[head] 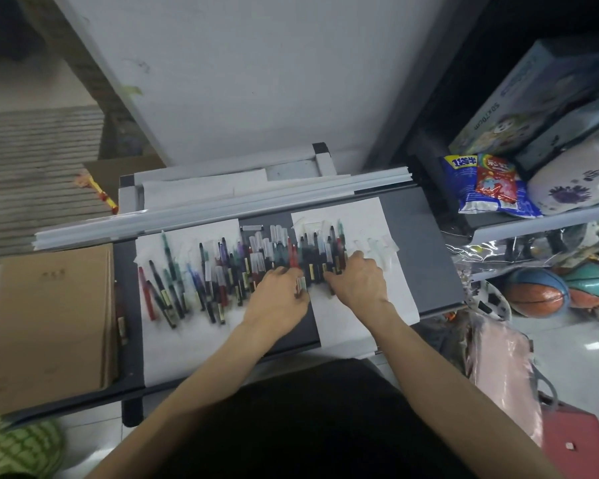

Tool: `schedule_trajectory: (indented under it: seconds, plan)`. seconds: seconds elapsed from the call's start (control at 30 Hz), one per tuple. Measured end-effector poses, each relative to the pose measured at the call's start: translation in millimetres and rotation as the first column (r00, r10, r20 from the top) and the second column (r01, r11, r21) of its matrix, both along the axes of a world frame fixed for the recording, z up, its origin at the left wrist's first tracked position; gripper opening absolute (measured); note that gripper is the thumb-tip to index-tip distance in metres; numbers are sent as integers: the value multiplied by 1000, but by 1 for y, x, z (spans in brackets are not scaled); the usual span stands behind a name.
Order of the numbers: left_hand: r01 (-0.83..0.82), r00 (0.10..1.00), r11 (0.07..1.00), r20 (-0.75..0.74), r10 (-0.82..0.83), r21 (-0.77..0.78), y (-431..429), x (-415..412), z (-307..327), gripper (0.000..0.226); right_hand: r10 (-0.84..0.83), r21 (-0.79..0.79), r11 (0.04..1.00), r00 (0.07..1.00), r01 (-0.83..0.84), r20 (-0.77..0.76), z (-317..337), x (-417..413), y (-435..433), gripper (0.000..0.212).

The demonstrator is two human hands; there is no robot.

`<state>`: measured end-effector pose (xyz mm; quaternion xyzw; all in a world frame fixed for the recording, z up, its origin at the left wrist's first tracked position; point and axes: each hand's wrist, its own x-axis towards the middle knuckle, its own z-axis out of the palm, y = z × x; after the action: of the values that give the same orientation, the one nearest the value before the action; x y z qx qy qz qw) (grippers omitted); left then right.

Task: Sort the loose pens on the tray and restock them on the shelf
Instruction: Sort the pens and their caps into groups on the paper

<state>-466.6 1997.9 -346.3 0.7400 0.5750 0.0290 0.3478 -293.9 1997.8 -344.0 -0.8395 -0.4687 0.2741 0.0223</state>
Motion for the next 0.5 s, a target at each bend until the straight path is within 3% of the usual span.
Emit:
schedule_trajectory:
  seconds: [0.5]
  plan:
    - [-85, 996, 993, 0, 85, -80, 6, 2, 4, 31, 91, -72, 993, 991, -98, -97, -8, 12, 10, 38]
